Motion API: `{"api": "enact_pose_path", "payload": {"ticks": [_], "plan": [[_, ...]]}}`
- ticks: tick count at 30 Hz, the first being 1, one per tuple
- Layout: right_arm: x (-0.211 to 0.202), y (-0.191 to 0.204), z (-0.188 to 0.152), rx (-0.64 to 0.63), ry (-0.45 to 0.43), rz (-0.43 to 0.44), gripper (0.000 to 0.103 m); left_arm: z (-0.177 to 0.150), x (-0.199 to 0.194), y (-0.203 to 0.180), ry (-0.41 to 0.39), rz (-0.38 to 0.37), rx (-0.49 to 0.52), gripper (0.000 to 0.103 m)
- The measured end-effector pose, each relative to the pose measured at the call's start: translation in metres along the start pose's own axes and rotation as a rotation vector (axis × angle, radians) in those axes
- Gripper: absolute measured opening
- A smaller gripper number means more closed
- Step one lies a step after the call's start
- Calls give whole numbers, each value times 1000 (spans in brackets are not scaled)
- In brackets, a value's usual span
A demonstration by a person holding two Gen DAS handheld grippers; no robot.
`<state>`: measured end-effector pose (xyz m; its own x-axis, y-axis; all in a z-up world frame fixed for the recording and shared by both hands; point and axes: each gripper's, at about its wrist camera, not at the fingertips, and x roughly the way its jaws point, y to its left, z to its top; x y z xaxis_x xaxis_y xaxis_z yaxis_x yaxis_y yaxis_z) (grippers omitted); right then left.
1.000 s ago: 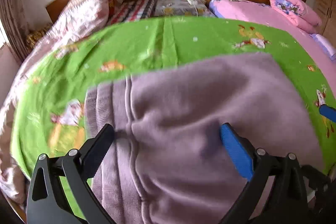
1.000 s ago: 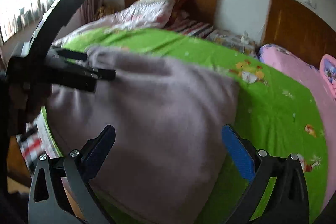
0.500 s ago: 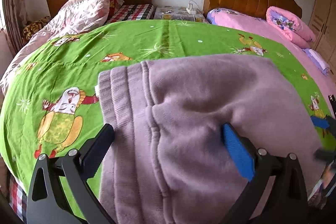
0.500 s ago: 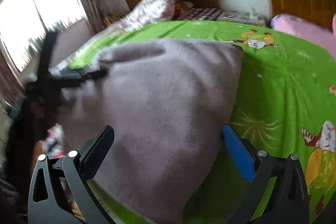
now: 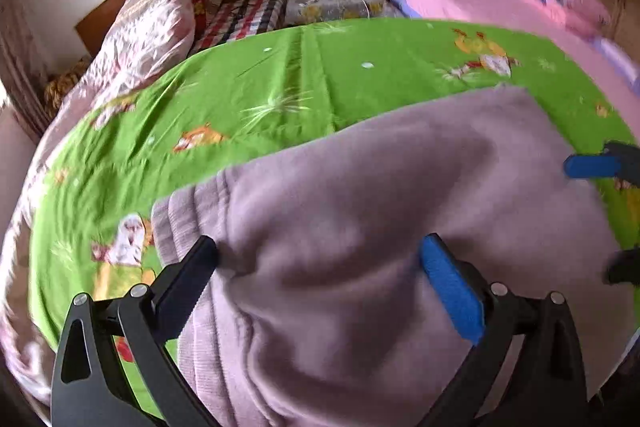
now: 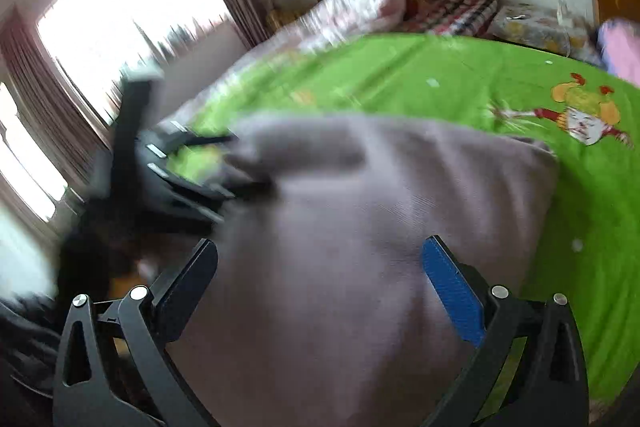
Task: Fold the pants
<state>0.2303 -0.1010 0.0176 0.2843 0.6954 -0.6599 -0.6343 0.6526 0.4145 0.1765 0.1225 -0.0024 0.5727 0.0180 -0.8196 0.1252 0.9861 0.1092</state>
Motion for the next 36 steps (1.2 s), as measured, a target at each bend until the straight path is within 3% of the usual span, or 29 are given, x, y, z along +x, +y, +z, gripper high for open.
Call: {"api": "enact_pose_path", "payload": {"ticks": [1,4,5,7,10,11,13,14,17,18,20,21,24,26,30,32,35,36], "plan": [[-5,-4,-1,12,-22,3,98,-3,0,9,-2,-11,-33,102],[-24,-22,3,114,-71,-195,99,-13,4,32,-8,-79,-147,102],[-30,-29,8,149,-105,-172,99,-14,5,36,-12,-90,-173,102],[-27,-34,24,182,-130,-31,99,-13,6,38,-20,-100,-188,102],[6,-26,47,145,-52,36,99,-11,9,41,-13,-116,-187,102],[28,-25,54,123,12,63,99,-11,9,42,-11,-124,-190,102],[48,-35,57,125,87,-22,98,-13,10,46,-14,-138,-199,102],[50,-45,57,132,59,-50,98,-13,9,46,-17,-141,-207,102],[29,-67,51,235,-116,50,96,-16,8,48,-21,-133,-218,102],[21,-71,49,236,-164,38,97,-16,8,48,-23,-137,-220,102],[12,-81,46,263,-214,-95,98,-17,8,50,-22,-144,-230,102],[9,-89,45,298,-230,-96,98,-16,8,50,-12,-140,-228,102],[0,-98,42,349,-290,76,98,-9,-5,52,9,-123,-222,101],[3,-95,43,333,-263,192,98,2,-22,55,-27,-184,-233,101],[21,-79,48,275,-158,201,99,31,-34,38,-73,-215,-135,101],[24,-79,45,269,-131,197,99,42,-17,18,-34,-247,-42,101],[22,-80,40,280,-122,215,99,41,28,11,78,-191,25,101],[22,-79,41,278,-120,209,99,38,38,12,77,-202,30,101]]}}
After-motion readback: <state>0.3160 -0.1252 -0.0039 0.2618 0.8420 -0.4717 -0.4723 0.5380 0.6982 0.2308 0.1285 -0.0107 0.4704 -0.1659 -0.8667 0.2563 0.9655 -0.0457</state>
